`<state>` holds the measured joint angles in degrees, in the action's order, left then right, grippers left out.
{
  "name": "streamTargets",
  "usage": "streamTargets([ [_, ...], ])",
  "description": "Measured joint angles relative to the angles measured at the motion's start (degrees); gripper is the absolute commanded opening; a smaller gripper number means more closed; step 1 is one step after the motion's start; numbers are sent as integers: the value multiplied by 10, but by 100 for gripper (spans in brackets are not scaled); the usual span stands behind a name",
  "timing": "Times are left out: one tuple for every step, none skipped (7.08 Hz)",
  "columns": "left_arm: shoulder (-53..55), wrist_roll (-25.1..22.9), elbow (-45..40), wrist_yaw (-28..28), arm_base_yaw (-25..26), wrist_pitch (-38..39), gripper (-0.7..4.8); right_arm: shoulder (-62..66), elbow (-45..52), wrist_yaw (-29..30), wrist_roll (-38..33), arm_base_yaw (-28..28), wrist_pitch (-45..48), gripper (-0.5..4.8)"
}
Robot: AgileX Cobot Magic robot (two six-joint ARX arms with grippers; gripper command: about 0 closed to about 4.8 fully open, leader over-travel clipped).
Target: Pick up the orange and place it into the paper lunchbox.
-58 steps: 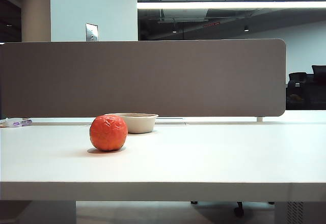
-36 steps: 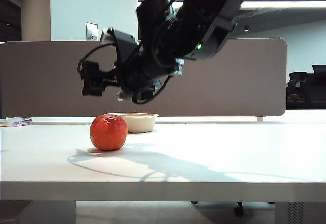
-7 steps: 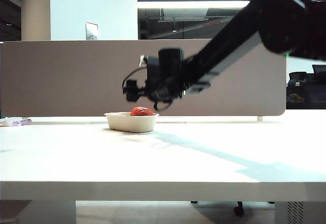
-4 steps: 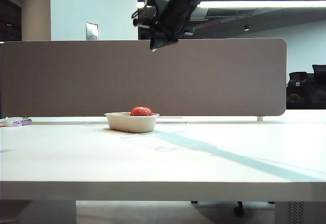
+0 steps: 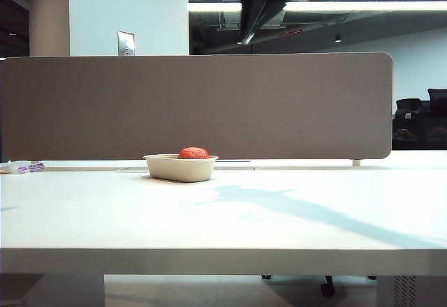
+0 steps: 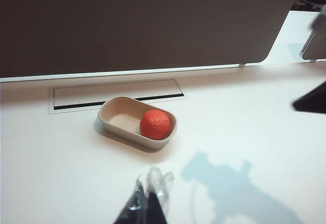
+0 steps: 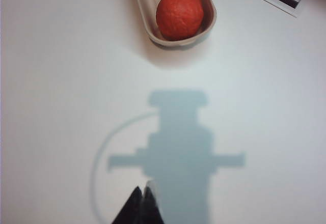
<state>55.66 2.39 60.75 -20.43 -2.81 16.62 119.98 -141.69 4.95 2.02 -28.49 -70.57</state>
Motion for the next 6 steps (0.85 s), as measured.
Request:
streamTargets([
  [-56,-39,-79,87,-165,-30,-6,-255,130,-18,25,0,-89,-5],
  [-81,-39,-155,89,-168,-79,-6,-335,249,-23,29,0,-85,-6],
  [-94,-39,-178,89,-167,-95,-6,-362,287,-23,30,0,-70,-5],
  [-108,-39,-200,89,-167,-109,-5,-389,324,-23,30,0,-51,-6],
  [-119,-39,-216,89,-168,-118,-6,-423,370,-24,30,0,-30,-6],
  [-131,-39,-234,88,-168,-127,-6,-452,409,-24,30,0,-8,-5],
])
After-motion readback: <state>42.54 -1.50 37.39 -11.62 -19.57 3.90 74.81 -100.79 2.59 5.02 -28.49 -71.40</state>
